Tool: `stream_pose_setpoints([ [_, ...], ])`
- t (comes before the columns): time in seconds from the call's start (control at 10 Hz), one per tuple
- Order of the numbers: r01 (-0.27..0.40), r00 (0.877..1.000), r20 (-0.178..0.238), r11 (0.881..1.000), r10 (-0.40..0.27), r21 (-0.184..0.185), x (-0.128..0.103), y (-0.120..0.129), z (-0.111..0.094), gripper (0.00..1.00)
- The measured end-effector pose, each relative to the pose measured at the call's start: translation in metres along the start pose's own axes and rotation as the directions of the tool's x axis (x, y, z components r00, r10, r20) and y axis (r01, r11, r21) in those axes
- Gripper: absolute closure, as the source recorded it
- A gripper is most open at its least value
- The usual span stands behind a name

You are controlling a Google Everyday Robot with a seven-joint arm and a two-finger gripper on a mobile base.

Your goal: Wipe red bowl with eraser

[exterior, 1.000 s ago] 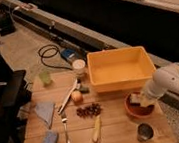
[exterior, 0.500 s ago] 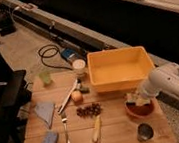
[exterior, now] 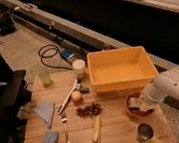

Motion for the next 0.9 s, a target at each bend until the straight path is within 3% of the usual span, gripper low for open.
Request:
stream_pose_setpoints([
  [0.2,-0.013,1.000,-0.021,1.000,0.013,0.023,0.010,-0.016,-0.005,1.00],
  [0.4,0.003,1.000,-0.017,1.000,-0.003,0.031,0.001,-0.030,-0.002,1.00],
  [0.9,0.055,0.998,0.038,0.998,-0.056,0.019,-0.030,-0.019,0.010,1.00],
])
